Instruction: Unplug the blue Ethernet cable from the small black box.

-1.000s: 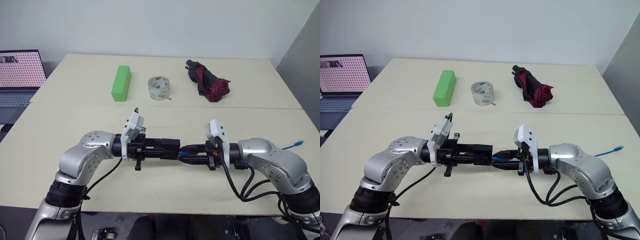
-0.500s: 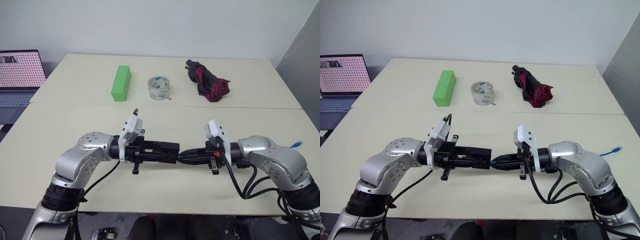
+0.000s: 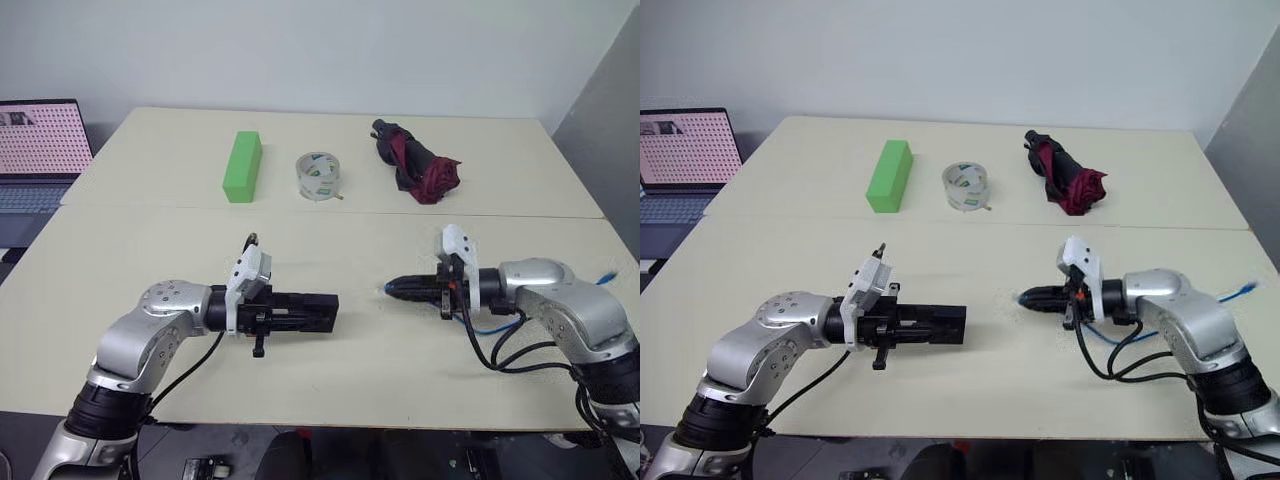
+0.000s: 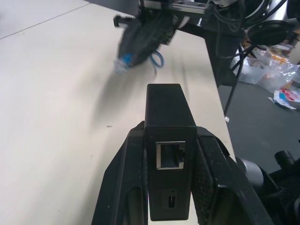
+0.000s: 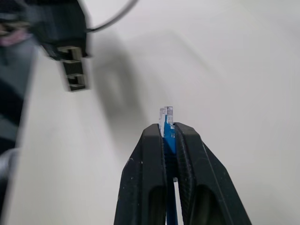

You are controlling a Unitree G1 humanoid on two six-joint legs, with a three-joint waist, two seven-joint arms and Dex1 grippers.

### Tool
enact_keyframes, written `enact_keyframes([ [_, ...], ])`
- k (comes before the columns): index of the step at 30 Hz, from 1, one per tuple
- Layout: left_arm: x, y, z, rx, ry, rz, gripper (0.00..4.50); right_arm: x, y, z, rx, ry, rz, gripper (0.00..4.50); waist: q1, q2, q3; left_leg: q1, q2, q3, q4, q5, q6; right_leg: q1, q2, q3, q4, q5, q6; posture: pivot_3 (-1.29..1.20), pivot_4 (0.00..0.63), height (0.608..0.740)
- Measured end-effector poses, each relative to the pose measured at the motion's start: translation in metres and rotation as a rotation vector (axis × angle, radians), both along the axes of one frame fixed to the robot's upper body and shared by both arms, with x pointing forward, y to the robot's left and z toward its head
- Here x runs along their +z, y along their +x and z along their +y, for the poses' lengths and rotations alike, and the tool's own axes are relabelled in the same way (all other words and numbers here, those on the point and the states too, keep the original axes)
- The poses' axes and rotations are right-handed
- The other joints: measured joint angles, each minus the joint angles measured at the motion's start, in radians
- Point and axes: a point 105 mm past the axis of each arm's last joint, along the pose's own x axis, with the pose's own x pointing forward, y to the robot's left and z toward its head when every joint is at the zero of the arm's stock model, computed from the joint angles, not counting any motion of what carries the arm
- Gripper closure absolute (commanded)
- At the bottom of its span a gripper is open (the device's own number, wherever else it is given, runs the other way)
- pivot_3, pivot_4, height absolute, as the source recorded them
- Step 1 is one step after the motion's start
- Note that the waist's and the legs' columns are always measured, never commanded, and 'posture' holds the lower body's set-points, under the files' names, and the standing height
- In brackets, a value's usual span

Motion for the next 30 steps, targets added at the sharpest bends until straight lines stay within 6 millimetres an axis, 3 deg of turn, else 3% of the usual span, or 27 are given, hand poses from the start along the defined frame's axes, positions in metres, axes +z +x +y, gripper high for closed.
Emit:
enact_keyframes([
  [4, -0.002, 0.01, 0.004, 0.082, -0.003, -0.024, 3.71, -0.012, 0.057, -0.03, -0.285, -0.155, -0.205, 4.47, -0.002, 0.0, 0.0, 0.0, 0.0, 0.002, -0.001, 0.002, -0.003, -0.002, 0.0, 0.001, 0.001, 0.0, 0.0, 0.0, 0.15, 0.74],
  [6, -0.003, 0.013, 0.002, 0.102, -0.006, -0.037, 3.71, -0.019, 0.077, -0.039, -0.398, -0.192, -0.246, 3.72, -0.002, 0.001, 0.001, -0.002, 0.0, 0.005, -0.001, 0.002, -0.003, -0.004, 0.0, 0.003, 0.001, 0.0, 0.0, 0.0, 0.15, 0.74],
  [12, -0.004, 0.02, -0.001, 0.154, -0.009, -0.08, 3.71, -0.037, 0.088, -0.047, -0.479, -0.209, -0.22, 2.47, -0.003, 0.001, 0.001, -0.002, 0.001, 0.007, -0.001, 0.002, -0.003, -0.005, 0.0, 0.005, 0.002, 0.0, 0.0, 0.0, 0.15, 0.74],
  [15, -0.005, 0.026, -0.002, 0.199, -0.016, -0.095, 3.71, -0.034, 0.088, -0.047, -0.476, -0.189, -0.216, 1.83, -0.003, 0.001, 0.001, -0.002, 0.001, 0.007, -0.001, 0.002, -0.003, -0.005, 0.0, 0.005, 0.002, 0.0, 0.0, 0.0, 0.15, 0.74],
  [18, -0.009, 0.044, 0.0, 0.326, -0.029, -0.133, 3.71, -0.016, 0.076, -0.041, -0.397, -0.134, -0.214, 1.23, 0.001, 0.001, 0.001, -0.002, 0.001, 0.007, -0.001, 0.002, -0.003, -0.005, -0.001, 0.004, 0.002, 0.0, 0.0, 0.0, 0.15, 0.74],
  [20, -0.008, 0.068, 0.011, 0.509, -0.055, -0.207, 3.71, -0.002, 0.047, -0.028, -0.234, -0.086, -0.173, 0.75, 0.004, 0.002, 0.001, -0.002, 0.001, 0.007, -0.001, 0.002, -0.003, -0.005, -0.001, 0.004, 0.001, 0.0, 0.0, 0.0, 0.15, 0.74],
  [23, -0.006, 0.082, 0.026, 0.653, -0.078, -0.26, 3.71, 0.014, 0.017, -0.009, -0.061, -0.025, -0.141, 0.75, 0.002, 0.001, 0.001, -0.002, 0.001, 0.007, -0.001, 0.002, -0.003, -0.005, -0.001, 0.004, 0.001, 0.0, 0.0, 0.0, 0.15, 0.74],
  [26, -0.011, 0.098, 0.044, 0.815, -0.116, -0.3, 3.71, 0.03, -0.017, 0.022, 0.103, 0.061, -0.097, 0.75, -0.001, 0.001, 0.001, -0.001, 0.001, 0.007, -0.001, 0.002, -0.003, -0.005, -0.001, 0.004, 0.003, 0.0, 0.0, 0.0, 0.15, 0.74],
  [30, -0.034, 0.107, 0.064, 0.95, -0.071, -0.308, 3.71, 0.032, -0.027, 0.045, 0.149, 0.089, -0.104, 0.75, 0.001, 0.001, 0.0, -0.001, 0.001, 0.006, 0.0, 0.002, -0.003, -0.005, -0.001, 0.004, 0.003, 0.0, 0.0, 0.0, 0.15, 0.74],
])
